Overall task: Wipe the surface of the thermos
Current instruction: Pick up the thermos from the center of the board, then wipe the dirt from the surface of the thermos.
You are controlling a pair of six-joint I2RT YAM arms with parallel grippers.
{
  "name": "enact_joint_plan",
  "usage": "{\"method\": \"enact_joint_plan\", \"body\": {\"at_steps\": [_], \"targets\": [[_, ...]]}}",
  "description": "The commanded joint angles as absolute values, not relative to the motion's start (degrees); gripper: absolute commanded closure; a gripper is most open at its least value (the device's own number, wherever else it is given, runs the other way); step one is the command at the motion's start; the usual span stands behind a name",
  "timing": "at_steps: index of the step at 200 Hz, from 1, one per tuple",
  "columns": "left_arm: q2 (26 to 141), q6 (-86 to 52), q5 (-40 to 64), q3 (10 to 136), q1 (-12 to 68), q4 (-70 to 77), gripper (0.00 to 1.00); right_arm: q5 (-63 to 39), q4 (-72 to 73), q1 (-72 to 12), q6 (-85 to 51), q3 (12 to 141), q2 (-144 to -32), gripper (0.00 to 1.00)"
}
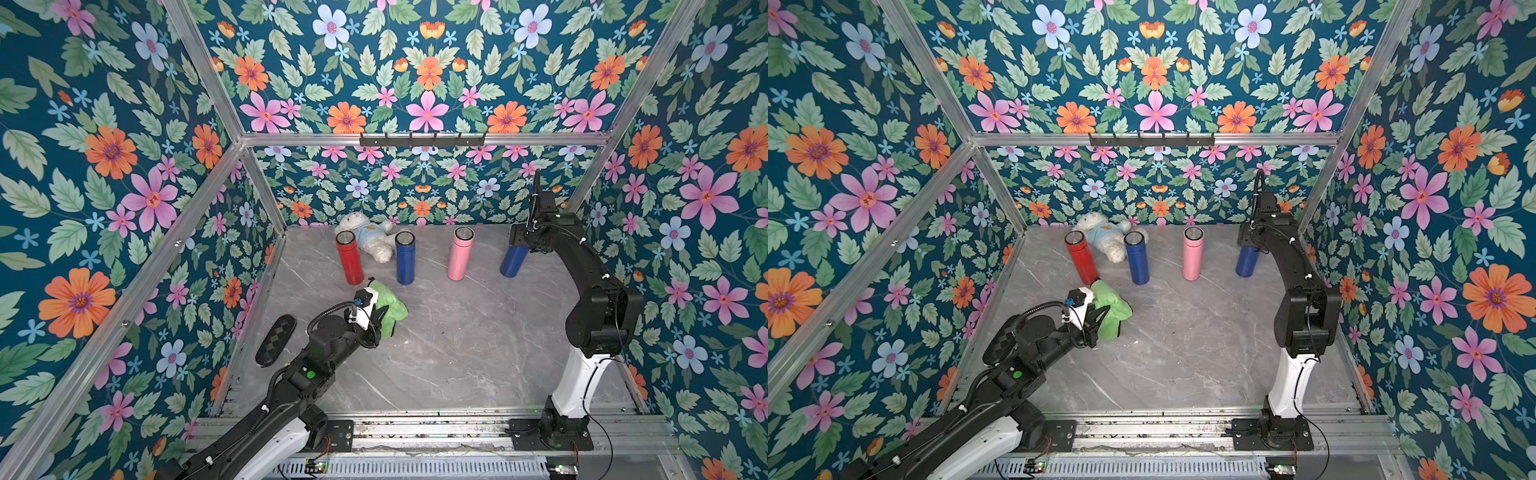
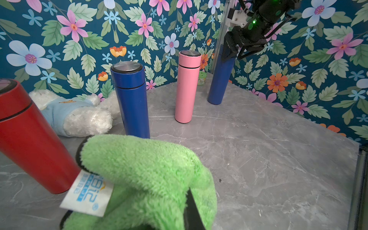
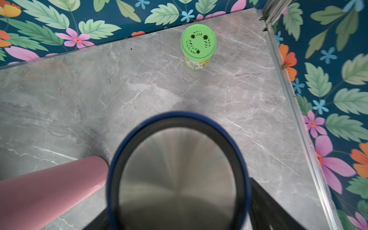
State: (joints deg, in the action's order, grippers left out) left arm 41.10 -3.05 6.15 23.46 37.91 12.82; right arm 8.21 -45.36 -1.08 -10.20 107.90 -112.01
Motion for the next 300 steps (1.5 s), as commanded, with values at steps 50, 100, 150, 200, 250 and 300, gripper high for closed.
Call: {"method": "enact_joint_plan", "body": {"at_steps": [50, 100, 150, 200, 250, 300], "targets": [[41.7, -2.3, 6.2, 24.7, 37.9, 13.1, 1.00, 4.3, -44.8, -0.7, -8.5, 111.1, -116.0, 0.36], [40.7, -2.3, 6.0, 24.9, 37.8, 12.3, 1.00, 2.6, -46.2, -0.7, -7.3, 109.2, -114.1, 0.94], [39.3, -4.4, 6.0, 25.8, 37.8, 10.7, 1.00, -0.2, -47.6, -0.9, -3.6, 104.8, -106.4, 1.00], [40.6, -8.3, 7.6, 29.3, 37.8, 6.0, 1.00, -0.6, -48.0, -8.9, 1.5, 95.3, -91.8, 1.00], [41.3, -11.8, 11.1, 33.6, 37.9, 2.6, 1.00, -4.6, -51.3, -22.7, 3.0, 88.3, -82.6, 1.00], [44.5, -14.9, 20.3, 38.8, 37.9, -0.2, 1.00, -1.7, -47.1, -38.5, 5.1, 82.1, -80.7, 1.00]]}}
